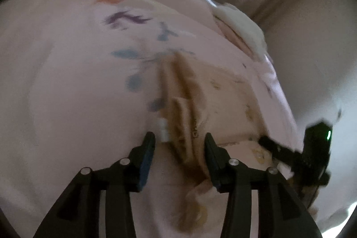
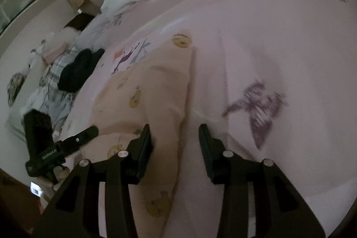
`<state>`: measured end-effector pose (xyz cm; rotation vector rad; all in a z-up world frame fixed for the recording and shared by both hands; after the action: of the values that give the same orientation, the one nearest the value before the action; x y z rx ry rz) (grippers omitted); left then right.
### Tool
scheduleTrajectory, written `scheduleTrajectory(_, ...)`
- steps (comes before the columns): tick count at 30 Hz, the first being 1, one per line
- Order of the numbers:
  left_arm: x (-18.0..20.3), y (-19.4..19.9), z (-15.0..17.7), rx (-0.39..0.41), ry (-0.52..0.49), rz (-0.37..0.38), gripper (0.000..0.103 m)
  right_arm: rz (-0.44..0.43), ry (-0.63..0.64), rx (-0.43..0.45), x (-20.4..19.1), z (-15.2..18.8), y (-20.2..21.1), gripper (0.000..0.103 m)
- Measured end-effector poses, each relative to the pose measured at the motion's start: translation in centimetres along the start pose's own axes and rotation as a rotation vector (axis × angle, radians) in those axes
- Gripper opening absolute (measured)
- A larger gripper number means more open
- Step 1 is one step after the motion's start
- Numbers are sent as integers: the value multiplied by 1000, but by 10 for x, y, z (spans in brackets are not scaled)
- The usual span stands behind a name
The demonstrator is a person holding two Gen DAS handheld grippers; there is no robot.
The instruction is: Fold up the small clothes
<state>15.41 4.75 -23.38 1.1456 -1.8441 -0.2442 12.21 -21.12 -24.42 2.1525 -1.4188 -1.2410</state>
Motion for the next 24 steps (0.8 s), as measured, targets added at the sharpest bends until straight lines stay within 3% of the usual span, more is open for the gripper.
scheduleTrajectory(2, -7, 8, 1, -7, 30, 4, 47, 20, -40, 12, 6, 2, 12, 46)
scheduleTrajectory(5, -17, 27, 0, 42, 13, -159, 48, 197, -46, 53, 17, -3, 37, 56)
scheduleTrajectory(7, -13, 35, -2, 58, -1, -176, 63, 267, -41, 53, 17, -7, 46, 67)
scheduleTrajectory(8, -7, 36, -2, 57, 3, -157, 77, 281, -39, 44, 12, -7, 51, 79)
scheduleTrajectory(9, 1, 38, -3, 59, 9, -128, 82, 285, -41, 38, 10, -7, 53, 90)
scheduleTrajectory(11, 15, 41, -4, 79, 12, -93, 90, 318, -35, 32, 1, -7, 60, 99)
scheduleTrajectory(13, 29, 39, 1, 68, -20, -77, 102, 358, -12, 19, -10, -7, 61, 103)
scheduleTrajectory(16, 39, 24, 17, -22, -120, -147, 102, 405, 30, -32, -12, 6, 67, 103)
scheduleTrajectory(19, 46, 13, 33, -97, -200, -178, 102, 393, 47, -85, -19, 14, 65, 103)
scheduleTrajectory(24, 55, 18, 37, -79, -236, -194, 102, 404, 61, -125, -20, 19, 59, 103)
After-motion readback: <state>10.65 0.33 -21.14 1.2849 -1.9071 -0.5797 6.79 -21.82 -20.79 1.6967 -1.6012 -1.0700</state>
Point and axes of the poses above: each gripper's, at about its wrist camera, not at the fingertips, and y roughly against the way its jaws point, x to its right, z to its underside, the point moved 9 cm from there along -y, roughly the way its jaws point, and after that the axes turned 5 degrees about x, right-handed, at the moved point
